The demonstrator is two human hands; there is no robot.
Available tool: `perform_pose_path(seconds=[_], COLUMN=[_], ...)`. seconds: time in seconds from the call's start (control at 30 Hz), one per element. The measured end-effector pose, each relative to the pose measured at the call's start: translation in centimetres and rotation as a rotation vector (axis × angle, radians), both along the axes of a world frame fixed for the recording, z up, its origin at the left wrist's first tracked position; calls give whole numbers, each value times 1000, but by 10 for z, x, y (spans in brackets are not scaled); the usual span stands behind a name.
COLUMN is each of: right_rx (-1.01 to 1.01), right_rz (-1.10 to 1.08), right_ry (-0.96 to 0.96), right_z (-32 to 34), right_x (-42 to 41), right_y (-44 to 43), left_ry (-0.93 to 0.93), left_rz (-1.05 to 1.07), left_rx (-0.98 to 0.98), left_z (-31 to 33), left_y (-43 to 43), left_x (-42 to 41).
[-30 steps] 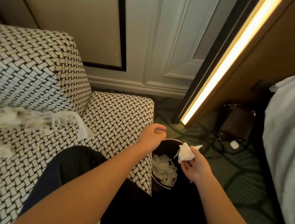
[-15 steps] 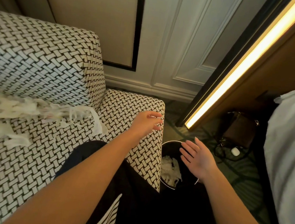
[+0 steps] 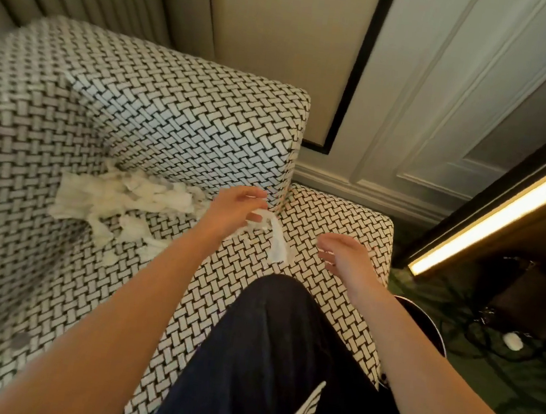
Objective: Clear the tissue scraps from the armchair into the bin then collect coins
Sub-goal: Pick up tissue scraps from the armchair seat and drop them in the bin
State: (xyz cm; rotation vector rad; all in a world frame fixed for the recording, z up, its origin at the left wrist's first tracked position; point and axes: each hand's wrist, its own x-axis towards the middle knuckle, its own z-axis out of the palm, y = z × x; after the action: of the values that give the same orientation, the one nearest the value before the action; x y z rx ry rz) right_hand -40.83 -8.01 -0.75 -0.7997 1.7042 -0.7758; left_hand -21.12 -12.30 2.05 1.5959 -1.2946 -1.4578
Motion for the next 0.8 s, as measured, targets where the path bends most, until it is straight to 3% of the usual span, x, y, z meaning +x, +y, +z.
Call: perform_pose_path(seconds=[0.2, 0.47, 0.57, 0.7, 0.8], right_rx=[4, 201, 187, 142, -11], right_rz=[251, 597, 683, 718, 587], right_ry=[155, 471, 476, 503, 477], right_z=[-27, -55, -47, -42, -36], right_x=[56, 62, 71, 77, 78], right_y=[-19, -35, -35, -34, -30], left_ry=[-15, -18, -19, -5, 5], left_rz=[162, 308, 341, 340, 351], left_rx=[42, 150, 192, 210, 214], left_z=[-11, -33, -44, -55, -60], left_y=[13, 43, 52, 59, 64], left_x=[65, 114, 122, 124, 126])
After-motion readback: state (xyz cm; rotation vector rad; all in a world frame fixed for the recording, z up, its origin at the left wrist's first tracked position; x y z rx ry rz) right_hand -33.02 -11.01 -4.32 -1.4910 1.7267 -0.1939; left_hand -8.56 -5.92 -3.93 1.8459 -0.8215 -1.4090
